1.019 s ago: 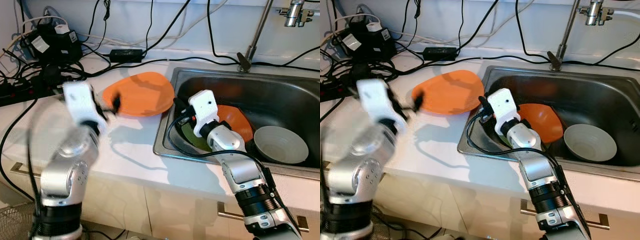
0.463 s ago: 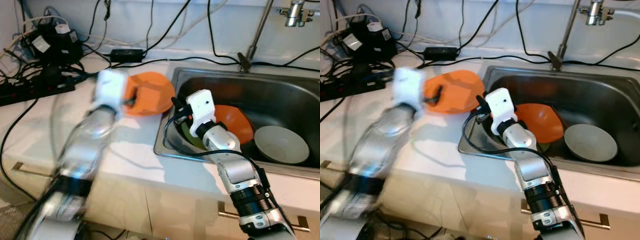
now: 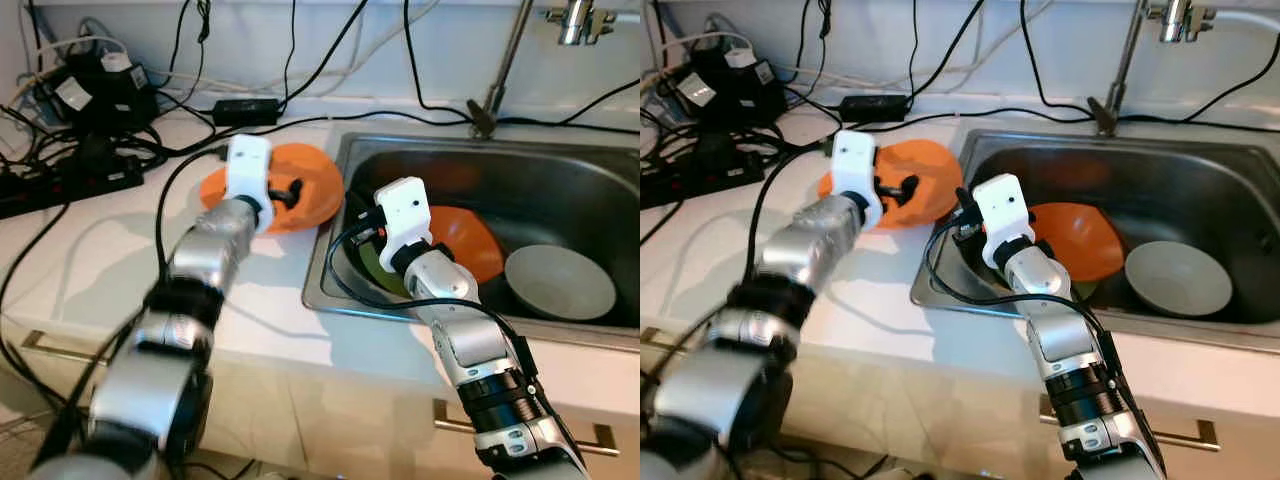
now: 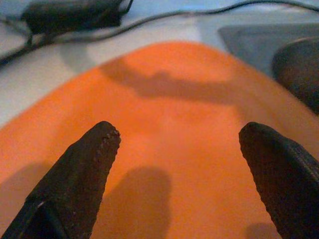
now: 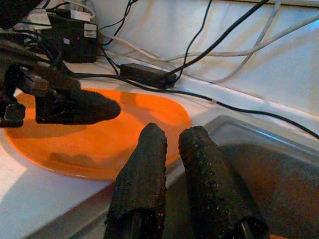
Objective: Kitchen organization
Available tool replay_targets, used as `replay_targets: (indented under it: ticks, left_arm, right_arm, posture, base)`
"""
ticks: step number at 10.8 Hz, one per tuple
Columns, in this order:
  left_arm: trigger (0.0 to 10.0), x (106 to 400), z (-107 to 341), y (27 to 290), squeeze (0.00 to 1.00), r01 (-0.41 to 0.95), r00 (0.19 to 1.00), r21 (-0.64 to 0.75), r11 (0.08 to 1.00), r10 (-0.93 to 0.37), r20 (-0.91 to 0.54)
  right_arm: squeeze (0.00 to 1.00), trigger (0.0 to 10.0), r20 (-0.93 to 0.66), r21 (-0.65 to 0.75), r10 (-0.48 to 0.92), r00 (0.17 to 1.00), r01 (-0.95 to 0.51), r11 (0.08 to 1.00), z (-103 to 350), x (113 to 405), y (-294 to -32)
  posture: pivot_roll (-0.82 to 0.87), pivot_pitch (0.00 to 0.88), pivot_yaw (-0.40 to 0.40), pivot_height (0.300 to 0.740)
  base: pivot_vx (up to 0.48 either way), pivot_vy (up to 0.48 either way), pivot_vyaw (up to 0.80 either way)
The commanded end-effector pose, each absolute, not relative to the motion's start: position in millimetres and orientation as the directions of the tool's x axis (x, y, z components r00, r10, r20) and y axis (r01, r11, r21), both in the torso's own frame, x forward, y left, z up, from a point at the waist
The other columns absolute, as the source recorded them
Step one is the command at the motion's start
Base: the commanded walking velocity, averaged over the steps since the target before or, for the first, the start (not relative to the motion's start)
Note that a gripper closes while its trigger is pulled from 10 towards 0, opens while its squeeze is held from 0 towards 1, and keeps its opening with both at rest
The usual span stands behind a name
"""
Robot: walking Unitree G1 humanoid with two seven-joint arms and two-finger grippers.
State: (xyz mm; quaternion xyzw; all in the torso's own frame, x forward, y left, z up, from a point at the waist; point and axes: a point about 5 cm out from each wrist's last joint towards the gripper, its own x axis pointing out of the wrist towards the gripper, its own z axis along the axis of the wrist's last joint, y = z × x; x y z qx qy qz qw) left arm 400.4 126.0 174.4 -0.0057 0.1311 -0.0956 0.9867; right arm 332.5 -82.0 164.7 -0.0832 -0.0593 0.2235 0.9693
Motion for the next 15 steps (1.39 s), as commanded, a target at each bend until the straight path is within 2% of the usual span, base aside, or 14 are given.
replay_targets:
  ticks: [1,5,7,9,11,15]
  left_arm:
    - [10.0,403,173,131,0.00,0.168,0.938,-0.069,0.983,-0.181,-0.297]
    - [10.0,399,154,139,0.00,0.214,0.879,-0.084,0.973,-0.230,-0.417]
    - [10.0,385,133,155,0.00,0.236,0.835,-0.044,0.971,-0.226,-0.502]
    - [10.0,372,127,164,0.00,0.242,0.810,-0.068,0.968,-0.240,-0.536]
    - [10.0,348,135,174,0.00,0.241,0.806,-0.075,0.968,-0.242,-0.540]
    - [10.0,282,146,167,0.00,0.279,0.763,-0.125,0.952,-0.299,-0.573]
  right_arm:
    - [0.00,10.0,0.080,-0.187,0.427,0.901,-0.407,0.894,167,333,-84]
    - [0.00,10.0,0.069,-0.175,0.415,0.907,-0.398,0.900,164,332,-86]
    - [0.00,10.0,0.058,-0.162,0.415,0.908,-0.402,0.901,160,332,-84]
    - [0.00,10.0,0.060,-0.156,0.424,0.904,-0.411,0.898,160,332,-81]
    - [0.00,10.0,0.056,-0.154,0.431,0.900,-0.419,0.895,160,333,-80]
    - [0.00,10.0,0.041,-0.151,0.457,0.889,-0.447,0.882,158,333,-75]
  posture:
    - [0.05,0.000,0.120,0.740]
    - [0.05,0.000,0.132,0.740]
    - [0.07,0.000,0.136,0.740]
    - [0.09,0.000,0.138,0.740]
    - [0.11,0.000,0.134,0.740]
    - [0.16,0.000,0.113,0.740]
  base:
    - [0.000,0.000,0.00]
    - [0.000,0.000,0.00]
    - [0.000,0.000,0.00]
    - [0.000,0.000,0.00]
    - [0.000,0.000,0.00]
    - [0.000,0.000,0.00]
